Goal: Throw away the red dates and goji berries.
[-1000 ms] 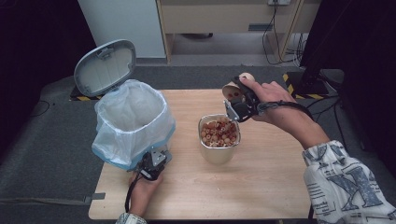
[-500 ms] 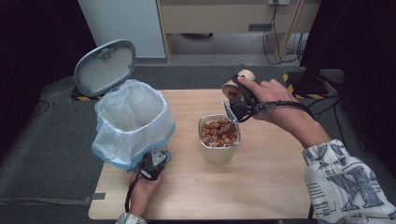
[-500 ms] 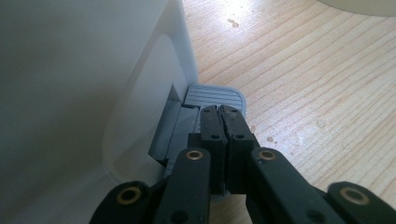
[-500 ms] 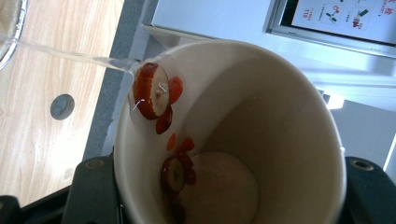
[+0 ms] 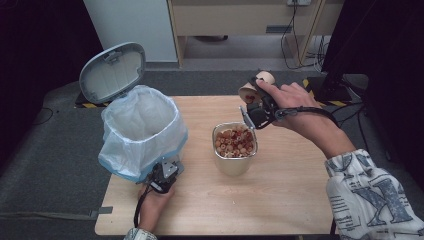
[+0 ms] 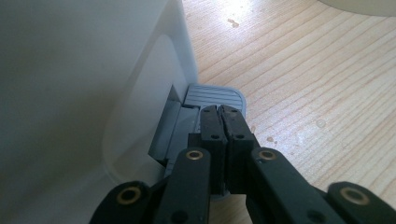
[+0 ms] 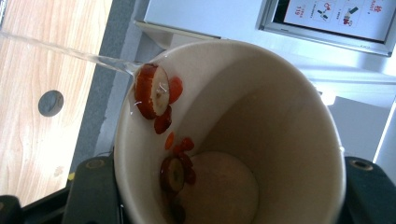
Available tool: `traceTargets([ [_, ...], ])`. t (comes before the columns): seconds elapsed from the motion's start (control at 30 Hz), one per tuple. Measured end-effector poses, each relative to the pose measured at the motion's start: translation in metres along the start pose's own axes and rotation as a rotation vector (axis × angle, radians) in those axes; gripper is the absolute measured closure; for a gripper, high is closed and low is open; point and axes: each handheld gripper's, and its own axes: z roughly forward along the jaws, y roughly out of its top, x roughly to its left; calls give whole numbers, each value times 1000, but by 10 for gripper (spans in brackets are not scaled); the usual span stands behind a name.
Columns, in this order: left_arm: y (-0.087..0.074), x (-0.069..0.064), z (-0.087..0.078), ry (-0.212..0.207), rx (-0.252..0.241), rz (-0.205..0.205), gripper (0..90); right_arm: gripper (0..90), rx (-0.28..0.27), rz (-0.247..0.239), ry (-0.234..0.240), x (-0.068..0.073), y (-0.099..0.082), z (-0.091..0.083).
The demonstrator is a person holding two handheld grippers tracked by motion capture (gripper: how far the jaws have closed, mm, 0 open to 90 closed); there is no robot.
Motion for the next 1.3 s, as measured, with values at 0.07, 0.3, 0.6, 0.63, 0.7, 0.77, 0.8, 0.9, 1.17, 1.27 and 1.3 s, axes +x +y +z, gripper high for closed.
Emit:
traceTargets([
  [0.07,0,0,0,0,0,0,876,363,1,-24,19,6,4,2],
  [0.3,0,0,0,-1,-1,-2,876,363,14,-56,26,9,6,4],
  [0.6,0,0,0,-1,0,-1,876,363,11,-103,9,13,9,4],
  [0.63,0,0,0,-2,0,-3,876,363,12,-105,6,12,9,3],
  [0.7,0,0,0,-2,0,-3,876,363,9,-104,1,11,8,3],
  [0.77,0,0,0,-2,0,-3,876,363,10,-95,-1,10,9,2],
  [0.8,0,0,0,-2,0,-2,875,363,8,-91,0,9,9,2],
  [0.9,0,0,0,-2,-1,-4,876,363,7,-92,5,10,9,3],
  [1.17,0,0,0,-2,0,-2,875,364,13,-94,4,10,7,1],
  [1.27,0,0,0,-2,0,-2,875,364,13,-92,0,9,6,1],
  [1.3,0,0,0,-2,0,-2,875,364,13,-92,-2,9,6,1],
])
